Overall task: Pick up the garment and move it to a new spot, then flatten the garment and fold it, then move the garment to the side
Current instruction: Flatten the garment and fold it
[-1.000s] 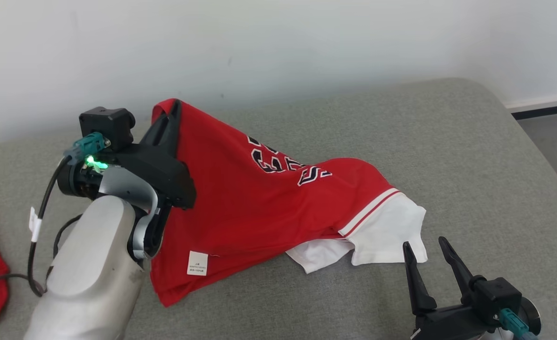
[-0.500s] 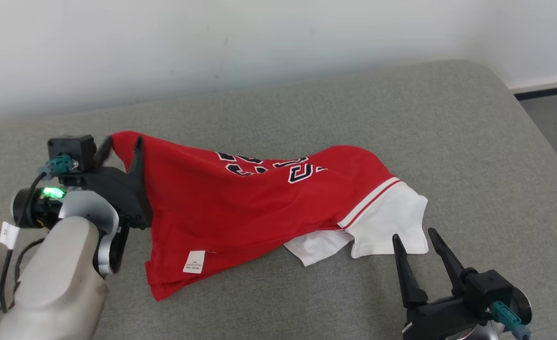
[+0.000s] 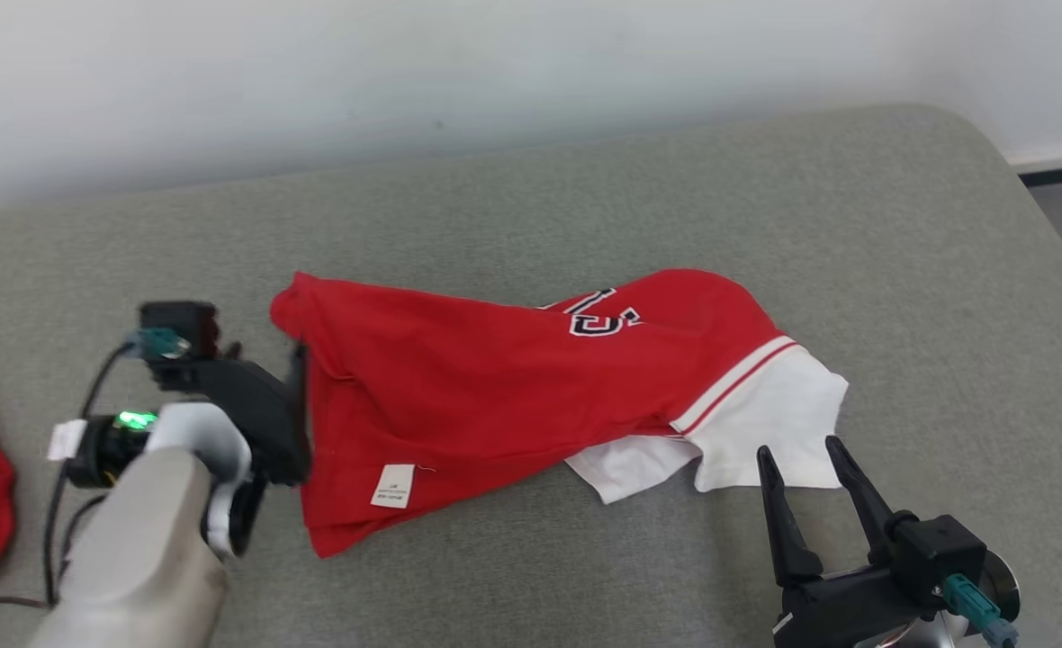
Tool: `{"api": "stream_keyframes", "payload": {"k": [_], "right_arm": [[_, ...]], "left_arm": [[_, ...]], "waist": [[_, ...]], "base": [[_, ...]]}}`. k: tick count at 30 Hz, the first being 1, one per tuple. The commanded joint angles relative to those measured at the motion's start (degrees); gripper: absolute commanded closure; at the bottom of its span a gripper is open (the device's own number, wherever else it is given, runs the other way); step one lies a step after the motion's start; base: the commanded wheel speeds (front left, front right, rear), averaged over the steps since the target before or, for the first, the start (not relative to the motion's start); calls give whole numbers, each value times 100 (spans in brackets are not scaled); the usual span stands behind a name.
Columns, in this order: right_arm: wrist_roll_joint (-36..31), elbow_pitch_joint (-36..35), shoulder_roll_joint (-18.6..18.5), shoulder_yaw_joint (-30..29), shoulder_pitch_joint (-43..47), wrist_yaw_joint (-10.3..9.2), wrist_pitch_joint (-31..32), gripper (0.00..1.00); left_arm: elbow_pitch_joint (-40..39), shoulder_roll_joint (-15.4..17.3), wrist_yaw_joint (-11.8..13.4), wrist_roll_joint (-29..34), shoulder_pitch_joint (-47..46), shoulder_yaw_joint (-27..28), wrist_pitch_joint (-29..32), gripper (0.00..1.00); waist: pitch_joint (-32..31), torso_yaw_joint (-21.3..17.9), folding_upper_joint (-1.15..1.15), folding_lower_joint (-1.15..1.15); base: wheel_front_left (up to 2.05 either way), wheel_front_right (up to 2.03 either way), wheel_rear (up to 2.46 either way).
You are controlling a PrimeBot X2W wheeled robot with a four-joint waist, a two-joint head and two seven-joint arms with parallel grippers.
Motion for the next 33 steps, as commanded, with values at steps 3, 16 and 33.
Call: {"api": "stream_keyframes", "payload": {"k": [3,16,33], "right_arm": [[36,13,-2,10,25,-13,-26,0],[47,20,-2,61,27,-13,-51,0],[87,90,-2,50,-42,-13,-84,0]], "left_arm": [[-174,-100,-124,-122,187,-146,402,0],[-943,-101,104,-470,768,-358,1909,0],[-1371,137,303,-489,1037,-389,2202,66]], "waist": [[-166,244,0,0],[-123,131,0,0],[-114,0,0,0]], "base": [[0,0,0],[0,0,0],[0,0,0]]}}
